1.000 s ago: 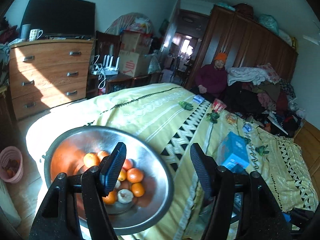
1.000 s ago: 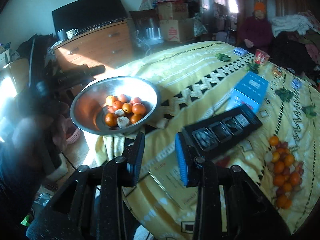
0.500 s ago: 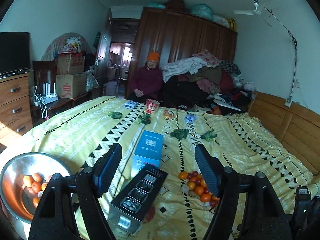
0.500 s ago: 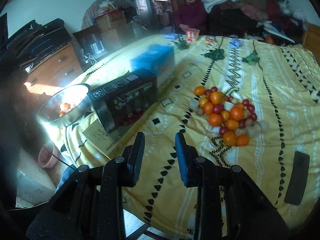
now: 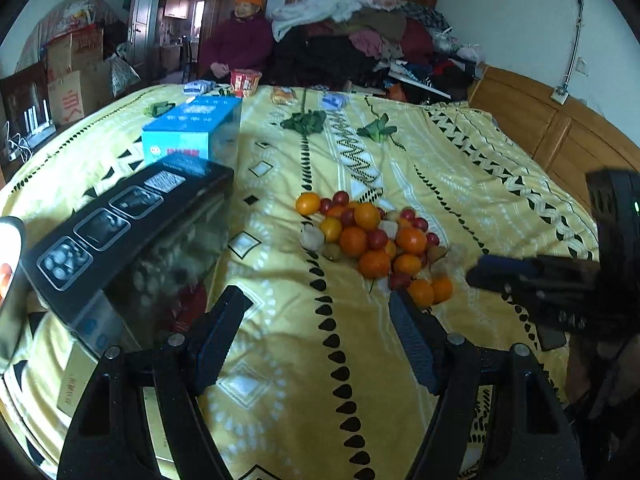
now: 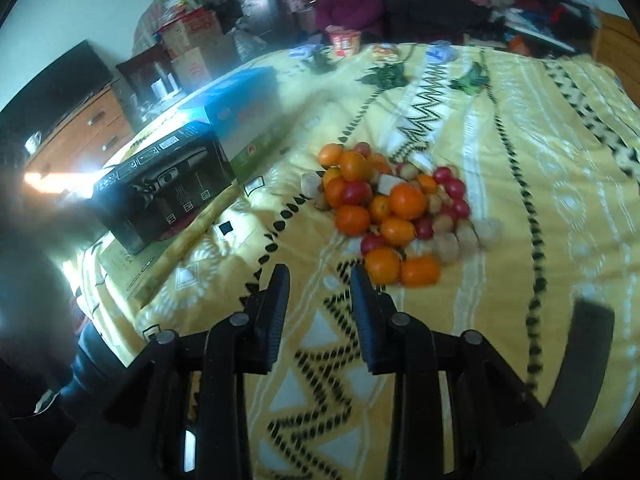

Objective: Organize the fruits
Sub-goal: 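Move both open tools back over the fruit pile, then grasp an orange from the pile with the right tool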

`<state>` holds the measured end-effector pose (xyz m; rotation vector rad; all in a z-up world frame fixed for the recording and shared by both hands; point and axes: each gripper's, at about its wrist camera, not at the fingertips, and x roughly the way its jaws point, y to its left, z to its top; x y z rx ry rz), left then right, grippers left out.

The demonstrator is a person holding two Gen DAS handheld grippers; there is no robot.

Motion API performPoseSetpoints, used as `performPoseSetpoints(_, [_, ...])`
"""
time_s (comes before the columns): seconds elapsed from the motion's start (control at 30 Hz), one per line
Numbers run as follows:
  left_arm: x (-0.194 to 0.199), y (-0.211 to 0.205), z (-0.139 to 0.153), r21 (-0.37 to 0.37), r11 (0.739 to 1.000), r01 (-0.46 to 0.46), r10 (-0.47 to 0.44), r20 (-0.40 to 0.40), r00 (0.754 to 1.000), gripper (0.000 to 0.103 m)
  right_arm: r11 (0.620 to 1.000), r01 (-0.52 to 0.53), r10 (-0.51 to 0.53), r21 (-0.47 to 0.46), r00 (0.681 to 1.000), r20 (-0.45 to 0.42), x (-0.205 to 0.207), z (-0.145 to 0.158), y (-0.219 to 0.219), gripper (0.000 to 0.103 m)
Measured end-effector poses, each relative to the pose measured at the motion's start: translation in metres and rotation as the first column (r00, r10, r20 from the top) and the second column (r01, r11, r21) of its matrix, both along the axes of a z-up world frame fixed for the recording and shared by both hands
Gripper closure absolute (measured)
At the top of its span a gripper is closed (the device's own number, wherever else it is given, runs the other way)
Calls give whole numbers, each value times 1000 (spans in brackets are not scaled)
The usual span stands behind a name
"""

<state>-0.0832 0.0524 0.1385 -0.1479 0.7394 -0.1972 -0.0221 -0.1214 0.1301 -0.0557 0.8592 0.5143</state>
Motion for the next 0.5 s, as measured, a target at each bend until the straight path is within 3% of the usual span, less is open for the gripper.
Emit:
performPoseSetpoints(0.17, [15,-10,-31,-17,999,34,-35,-31,999,27,991,-121,119,-62,992,-31,82,-12,43,71])
performPoseSetpoints(0.3, [25,-11,-49,-27,998,55,-56,-56,997,27,967,-226,210,-116,968,-140,157,-44,82,71])
performPoseSetpoints(0.5, [39,4,-71,-75,997,31,-39,-99,994,27,920,-295,255,-257,950,-179,209,-80,116,70])
